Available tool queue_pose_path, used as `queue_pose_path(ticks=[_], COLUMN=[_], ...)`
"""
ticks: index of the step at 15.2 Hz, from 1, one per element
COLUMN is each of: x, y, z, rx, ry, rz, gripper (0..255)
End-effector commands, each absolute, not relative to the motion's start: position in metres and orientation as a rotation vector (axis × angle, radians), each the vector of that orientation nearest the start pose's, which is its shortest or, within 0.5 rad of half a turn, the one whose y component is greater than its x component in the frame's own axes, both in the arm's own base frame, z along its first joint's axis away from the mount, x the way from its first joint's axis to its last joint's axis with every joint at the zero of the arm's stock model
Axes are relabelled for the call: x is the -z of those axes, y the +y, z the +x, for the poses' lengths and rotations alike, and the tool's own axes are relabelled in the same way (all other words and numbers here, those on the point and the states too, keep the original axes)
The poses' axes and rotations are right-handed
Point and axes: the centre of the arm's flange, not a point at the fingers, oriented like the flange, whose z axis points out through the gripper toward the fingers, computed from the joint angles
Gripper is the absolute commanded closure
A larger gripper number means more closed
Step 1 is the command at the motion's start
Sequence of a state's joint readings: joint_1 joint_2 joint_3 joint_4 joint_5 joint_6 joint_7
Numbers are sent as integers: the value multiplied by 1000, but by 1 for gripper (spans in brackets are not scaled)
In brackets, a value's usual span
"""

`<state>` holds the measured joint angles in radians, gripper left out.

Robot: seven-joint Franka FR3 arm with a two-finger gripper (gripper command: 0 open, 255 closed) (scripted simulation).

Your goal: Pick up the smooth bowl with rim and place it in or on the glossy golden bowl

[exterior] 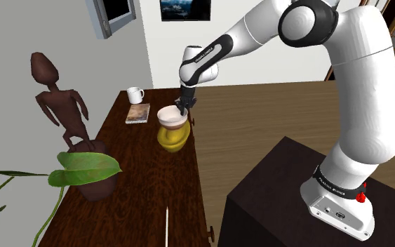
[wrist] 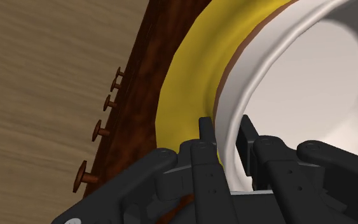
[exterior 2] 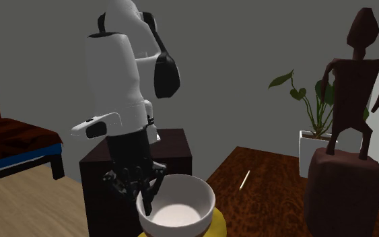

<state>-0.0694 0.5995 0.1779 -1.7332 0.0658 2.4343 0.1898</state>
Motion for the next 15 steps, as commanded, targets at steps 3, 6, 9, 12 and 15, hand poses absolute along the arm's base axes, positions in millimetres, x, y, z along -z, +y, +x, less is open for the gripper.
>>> queue_pose_path(ticks=[3,6,9,12,15], x=[-228,-222,-222,-222,-222], y=[62,62,62,62,62], z=[678,678,678,678,678], rx=[130,130,130,130,130], ry=[246,246,246,246,246], rz=[-2970,-2970,-2970,-2970,-2970], gripper=[255,255,255,0,0])
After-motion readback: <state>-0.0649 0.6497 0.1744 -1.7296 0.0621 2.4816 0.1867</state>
